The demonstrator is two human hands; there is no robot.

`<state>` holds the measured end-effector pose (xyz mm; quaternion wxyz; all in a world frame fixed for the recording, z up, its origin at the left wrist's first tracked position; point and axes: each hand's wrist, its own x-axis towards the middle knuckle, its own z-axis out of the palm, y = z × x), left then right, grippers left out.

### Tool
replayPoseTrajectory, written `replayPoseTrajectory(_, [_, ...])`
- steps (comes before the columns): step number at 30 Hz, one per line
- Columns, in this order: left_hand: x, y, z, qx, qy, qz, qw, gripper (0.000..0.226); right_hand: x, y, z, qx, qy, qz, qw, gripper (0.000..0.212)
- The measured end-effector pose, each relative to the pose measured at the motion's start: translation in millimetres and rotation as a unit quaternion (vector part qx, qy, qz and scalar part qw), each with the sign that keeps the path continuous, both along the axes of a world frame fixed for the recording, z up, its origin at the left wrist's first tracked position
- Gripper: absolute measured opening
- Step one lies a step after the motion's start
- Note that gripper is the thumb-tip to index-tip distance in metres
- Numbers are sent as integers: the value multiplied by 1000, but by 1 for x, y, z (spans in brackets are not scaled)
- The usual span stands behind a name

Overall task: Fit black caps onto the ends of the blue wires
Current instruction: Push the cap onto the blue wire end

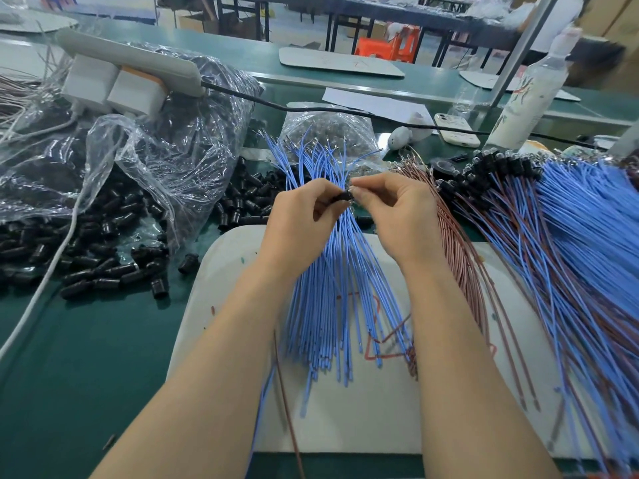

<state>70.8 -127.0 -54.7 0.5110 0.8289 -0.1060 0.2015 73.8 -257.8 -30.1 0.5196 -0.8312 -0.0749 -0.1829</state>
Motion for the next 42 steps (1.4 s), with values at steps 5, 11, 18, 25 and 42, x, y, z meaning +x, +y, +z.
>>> replayPoseTrajectory(5, [-1,-1,-1,11,2,4,1000,7,2,-3,-5,33,27,15,999,14])
replayPoseTrajectory(11, [0,-1,-1,39,-2,5,999,8,3,-4,-7,82,58,47,994,19])
replayPoseTrajectory(18, [-1,-1,-1,19,-10,15,1000,6,1,0,-9,203,110,69,970,13])
replayPoseTrajectory(25, [0,-2,-2,23,2,13,1000,8,5,4,-12,258,139,47,955,9])
replayPoseTrajectory(42, [-2,2,6,24,64,-32,997,10,8,4,-16,142,100,34,984,18])
